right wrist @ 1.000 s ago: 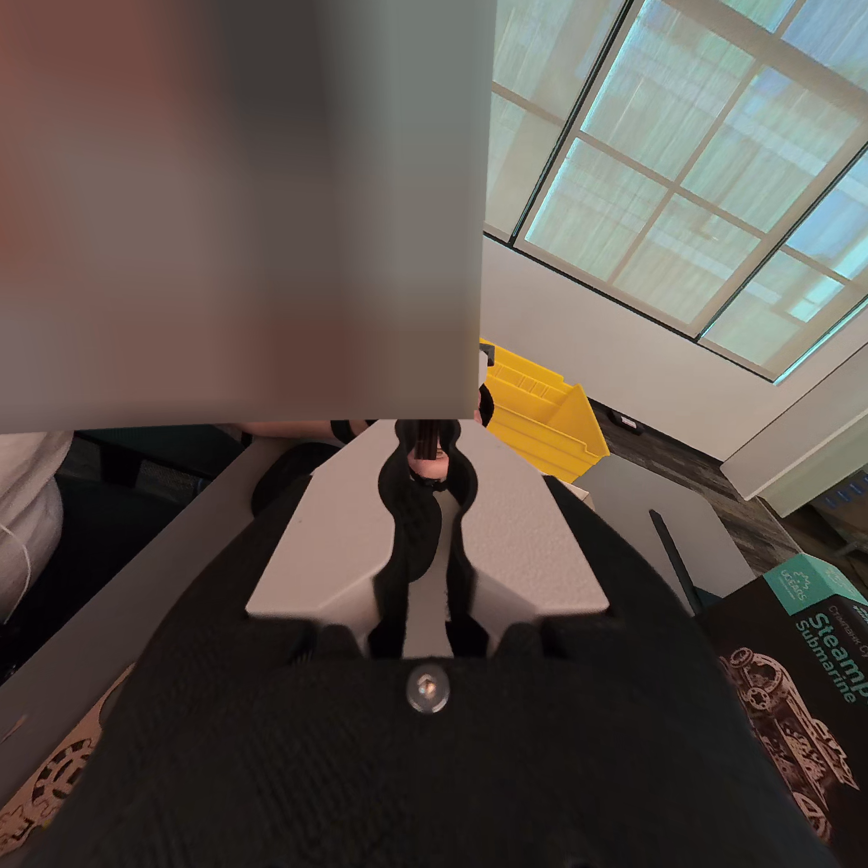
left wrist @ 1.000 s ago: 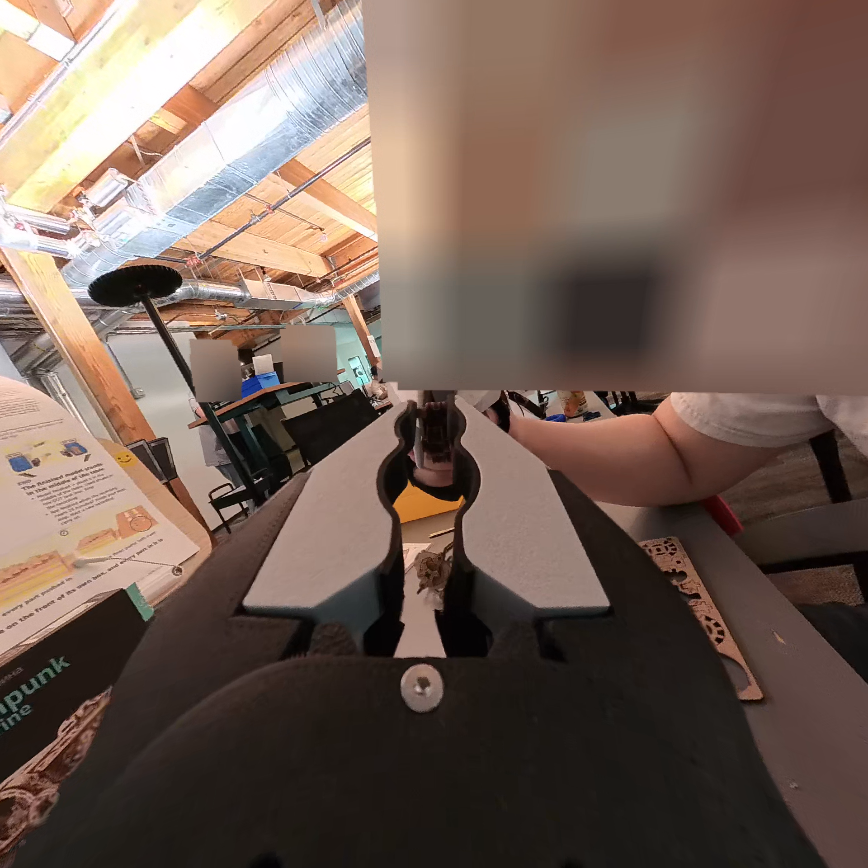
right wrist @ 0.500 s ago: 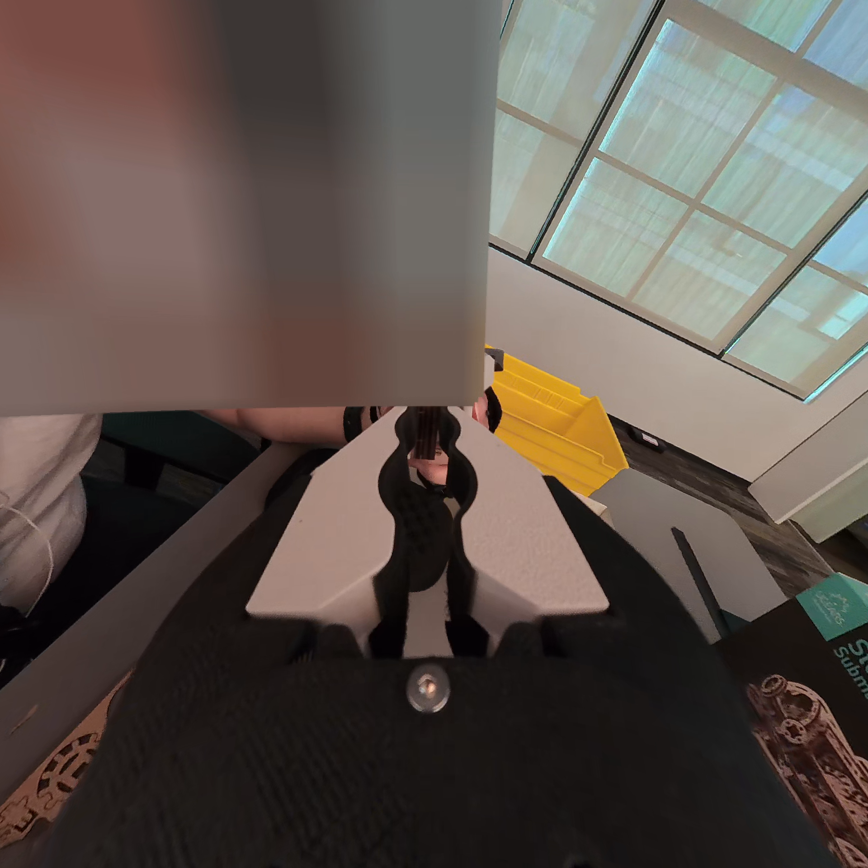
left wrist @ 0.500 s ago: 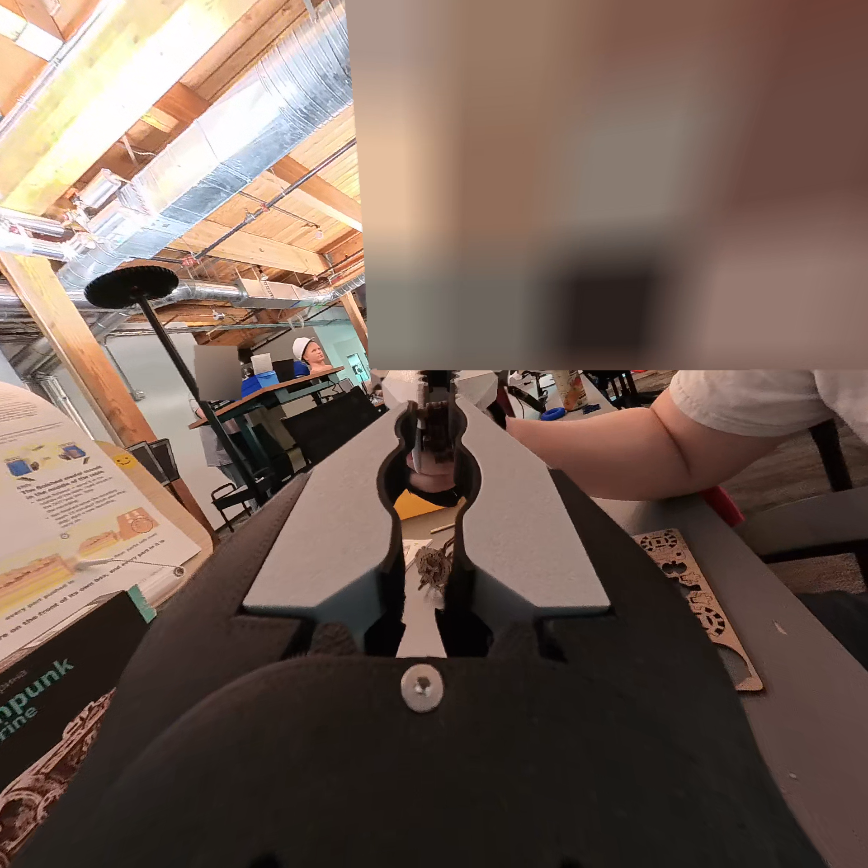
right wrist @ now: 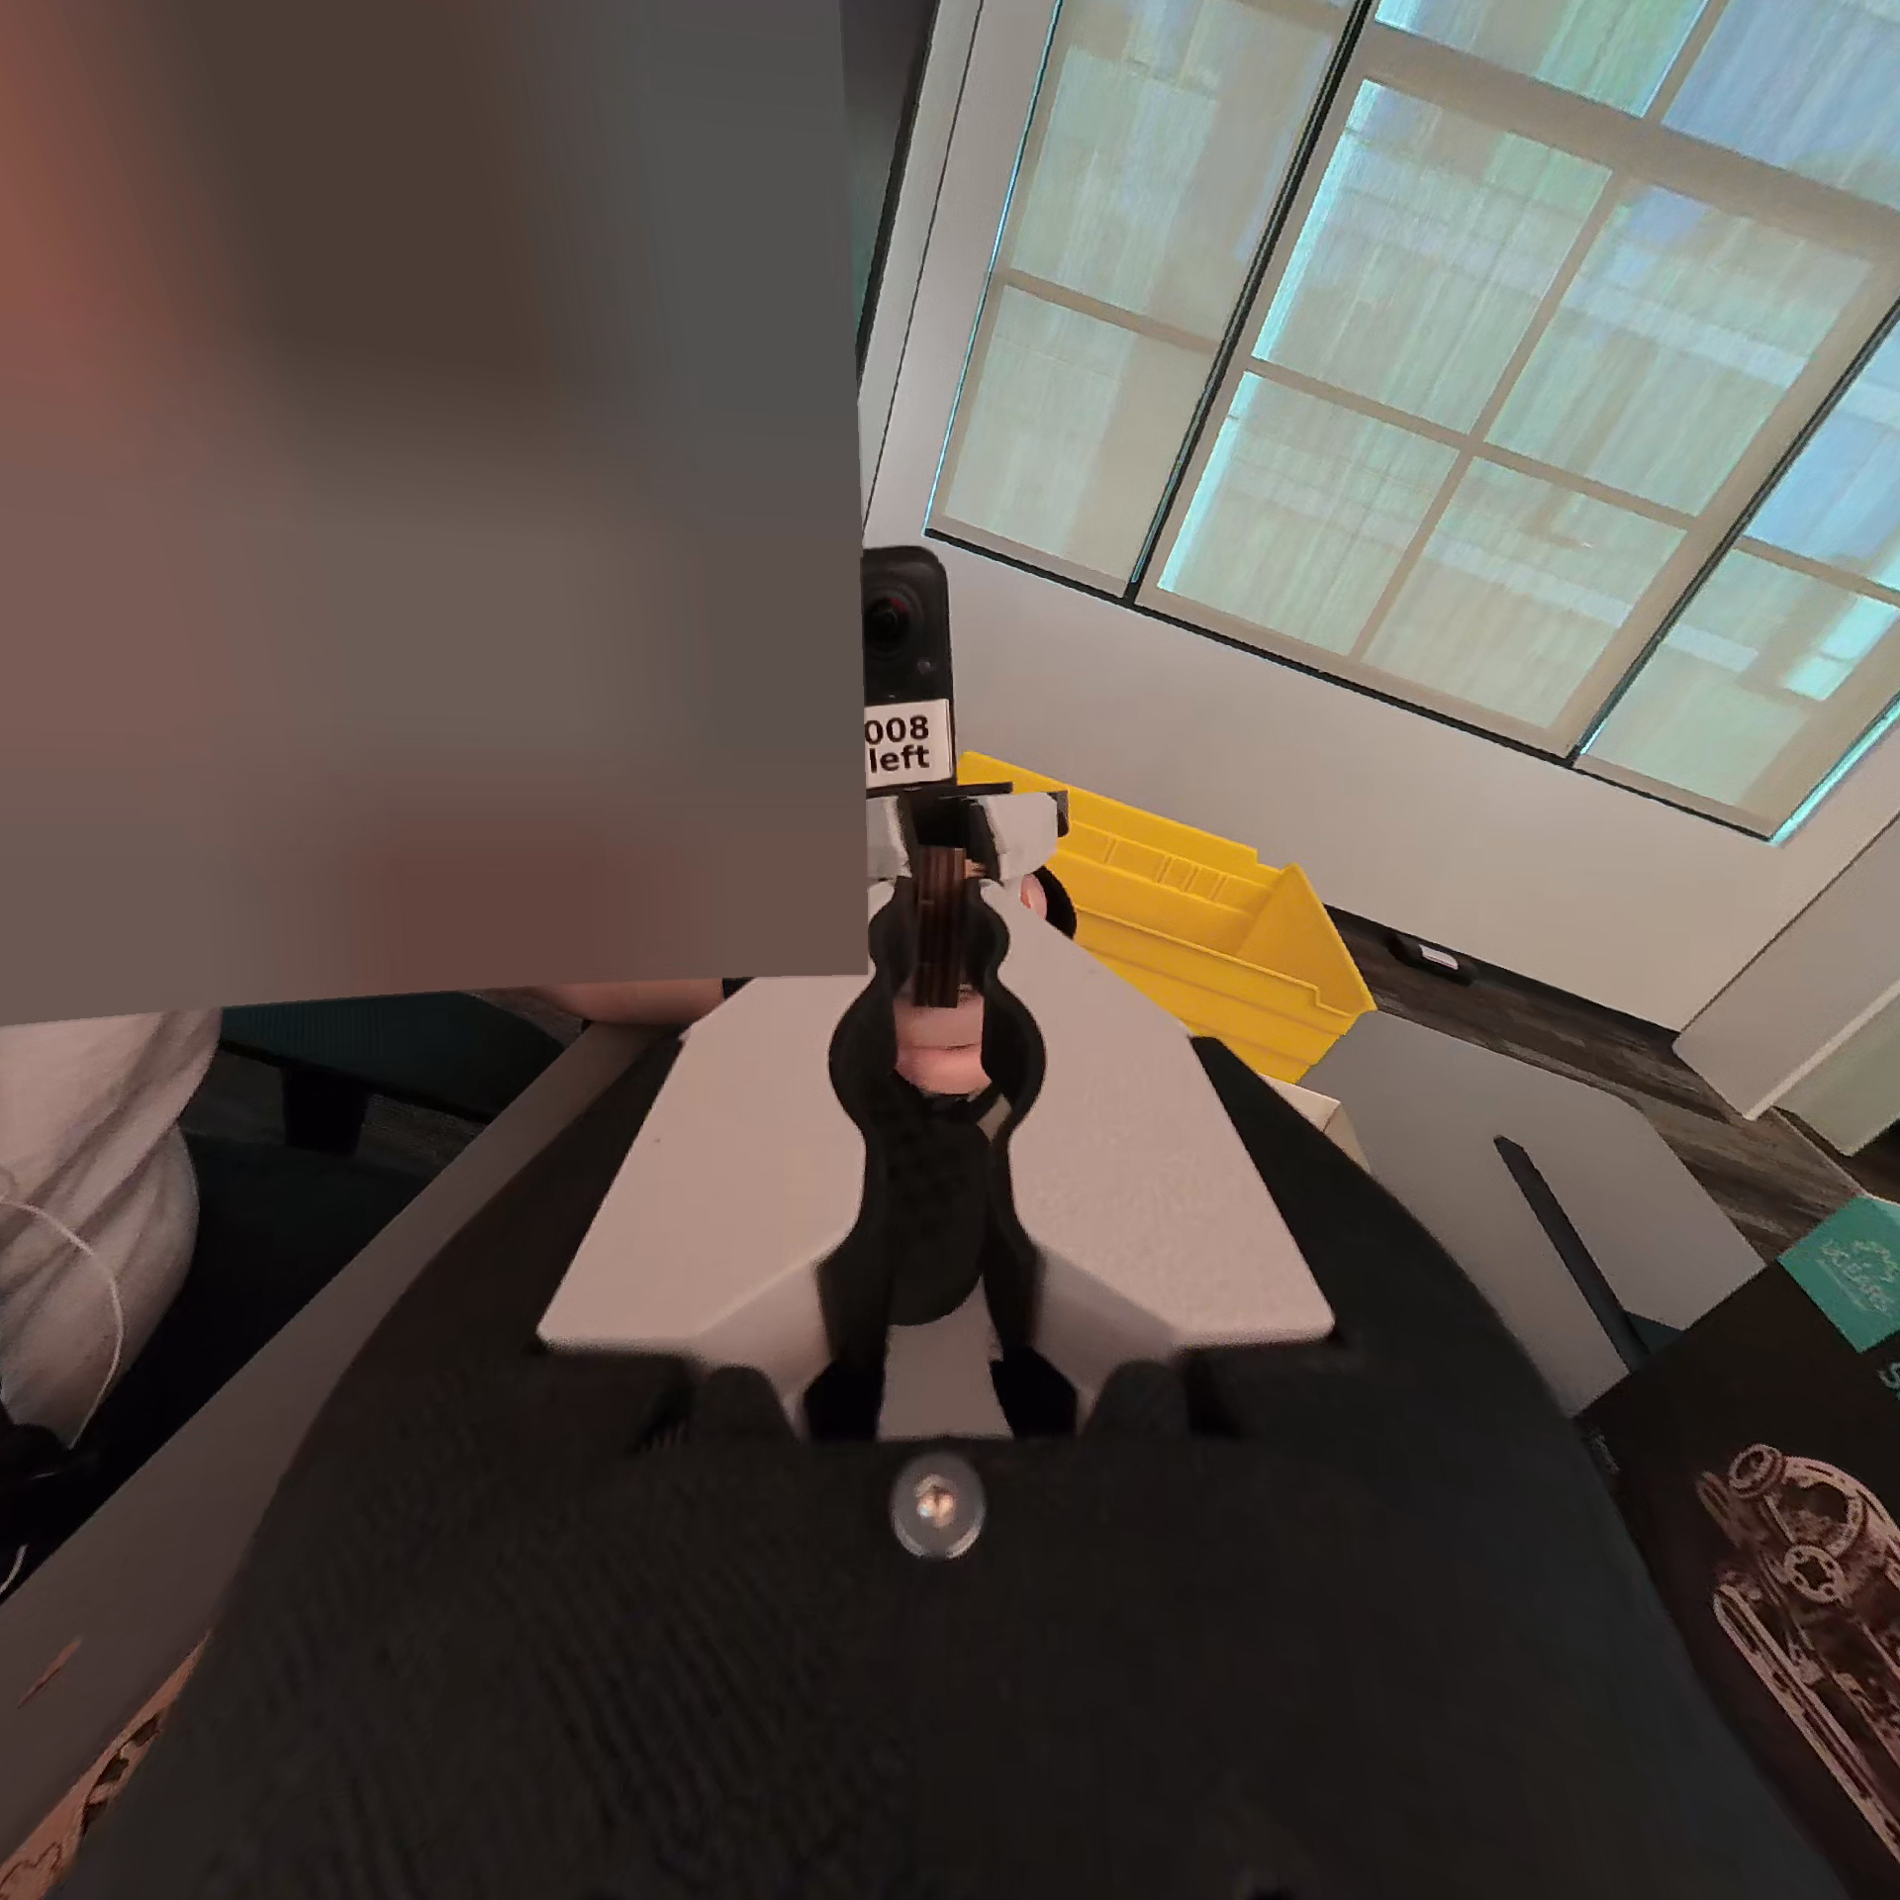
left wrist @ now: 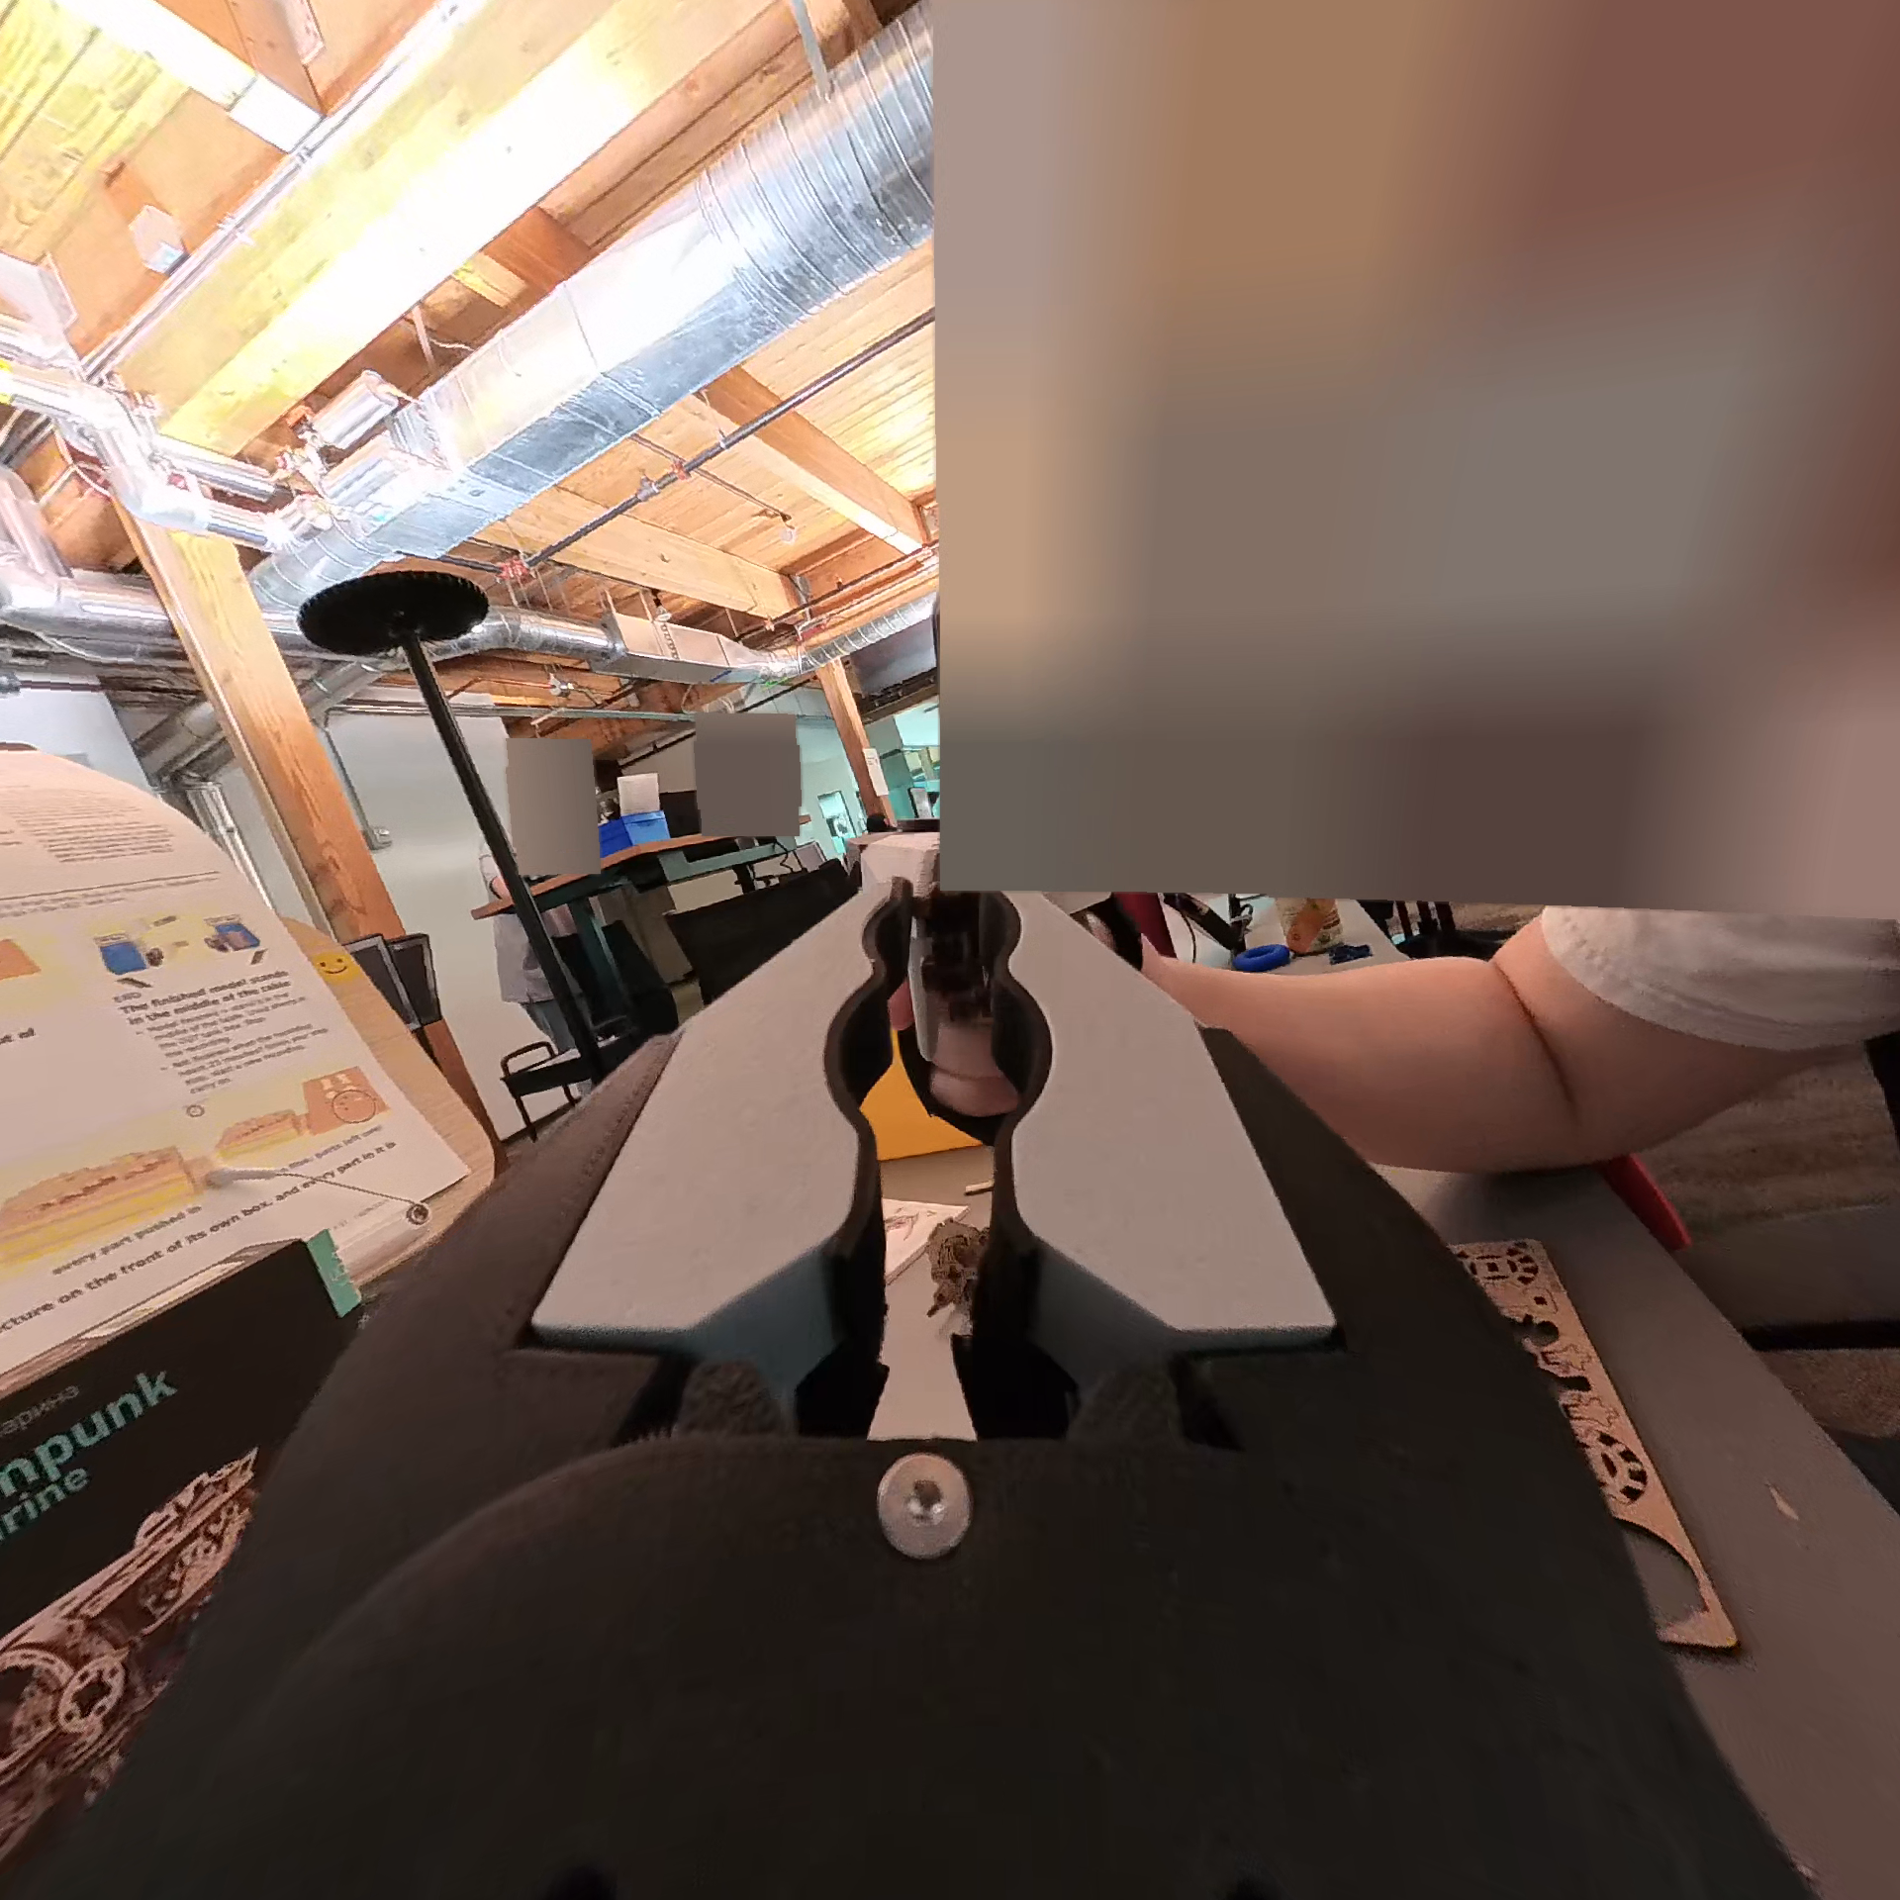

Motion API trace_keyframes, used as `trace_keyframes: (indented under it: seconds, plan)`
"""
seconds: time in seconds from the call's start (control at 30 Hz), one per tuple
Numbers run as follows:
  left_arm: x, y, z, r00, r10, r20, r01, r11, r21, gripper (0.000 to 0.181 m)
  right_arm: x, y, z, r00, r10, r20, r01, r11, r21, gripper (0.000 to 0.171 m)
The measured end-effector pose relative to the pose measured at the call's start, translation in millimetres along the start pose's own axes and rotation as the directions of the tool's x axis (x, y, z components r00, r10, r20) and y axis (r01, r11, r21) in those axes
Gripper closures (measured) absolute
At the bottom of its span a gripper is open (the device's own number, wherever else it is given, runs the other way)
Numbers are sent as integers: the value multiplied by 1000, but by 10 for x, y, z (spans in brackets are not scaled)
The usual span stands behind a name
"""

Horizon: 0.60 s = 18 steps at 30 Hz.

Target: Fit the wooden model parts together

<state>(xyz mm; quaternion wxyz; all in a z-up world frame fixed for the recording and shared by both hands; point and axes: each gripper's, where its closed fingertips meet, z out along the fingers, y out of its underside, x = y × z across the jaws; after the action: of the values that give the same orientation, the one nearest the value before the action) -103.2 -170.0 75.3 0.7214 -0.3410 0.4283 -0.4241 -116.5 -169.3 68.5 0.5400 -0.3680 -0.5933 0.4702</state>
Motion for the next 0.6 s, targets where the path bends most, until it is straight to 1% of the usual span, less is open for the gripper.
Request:
trace_keyframes:
  seconds: [0.2, 0.27, 0.33, 0.53, 0.6]
  plan:
    - [-18, 2, 3, 1000, 20, 24, -21, 1000, 11, 171, 24, 4, -7, 1000, 9, -12, -9, 1000, -7, 163]
    - [-25, 0, 1, 998, 48, 39, -48, 999, 13, 171, 61, 12, -14, 999, 6, -36, -6, 1000, -11, 159]
    - [-25, 3, 2, 996, 78, 49, -79, 997, 8, 171, 41, 22, -11, 1000, 6, -23, -6, 1000, -16, 163]
    - [43, -5, -3, 999, 40, -16, -39, 999, 20, 170, -33, 23, -10, 1000, -21, 13, 21, 999, -34, 164]
    - [62, -9, -13, 999, 28, -38, -27, 999, 26, 170, -51, 17, -6, 999, 12, 35, -11, 1000, -26, 164]
